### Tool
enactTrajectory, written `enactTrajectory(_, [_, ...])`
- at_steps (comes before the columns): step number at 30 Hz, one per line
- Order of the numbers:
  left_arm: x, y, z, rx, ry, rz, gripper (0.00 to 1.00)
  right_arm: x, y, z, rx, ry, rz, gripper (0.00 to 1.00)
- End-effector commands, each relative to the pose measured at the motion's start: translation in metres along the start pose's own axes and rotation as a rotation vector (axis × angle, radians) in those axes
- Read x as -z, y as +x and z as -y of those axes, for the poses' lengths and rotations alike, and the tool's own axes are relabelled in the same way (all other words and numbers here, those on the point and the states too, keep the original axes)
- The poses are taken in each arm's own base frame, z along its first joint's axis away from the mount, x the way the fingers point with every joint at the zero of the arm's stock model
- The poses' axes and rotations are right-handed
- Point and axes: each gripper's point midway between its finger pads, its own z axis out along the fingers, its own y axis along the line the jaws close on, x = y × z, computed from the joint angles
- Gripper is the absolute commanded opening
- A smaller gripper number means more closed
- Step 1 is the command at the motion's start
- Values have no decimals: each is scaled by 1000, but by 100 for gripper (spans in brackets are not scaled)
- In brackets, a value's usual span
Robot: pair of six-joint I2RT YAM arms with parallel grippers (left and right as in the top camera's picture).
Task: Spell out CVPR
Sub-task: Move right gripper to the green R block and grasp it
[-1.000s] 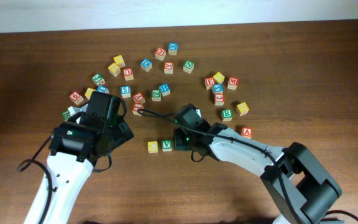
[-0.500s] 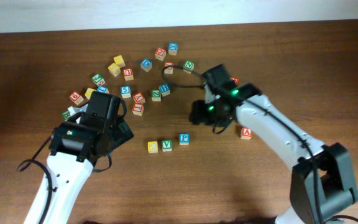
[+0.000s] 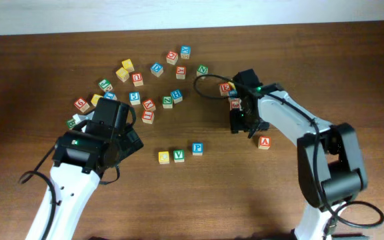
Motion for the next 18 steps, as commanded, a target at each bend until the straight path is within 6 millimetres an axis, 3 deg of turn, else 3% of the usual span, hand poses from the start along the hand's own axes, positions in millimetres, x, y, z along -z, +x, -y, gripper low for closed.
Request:
enactTrajectory(1, [0,0,0,-5,1,-3,99,-2,-11,-1,15,10,38,54])
enactTrajectory(5, [0,0,0,-5,0,-3,99,-1,-22,-4,13,-1,81,36])
enactTrajectory(9, [0,0,0,-5,1,-3,99,-1,-22,-5,13,-5,82,26])
enactTrajectory(14, [0,0,0,-5,0,-3,99,4,-13,-12,15,-51,47,25])
enactTrajectory(18, [0,0,0,-5,0,-3,99,37,6,-29,18,-169,-5,25])
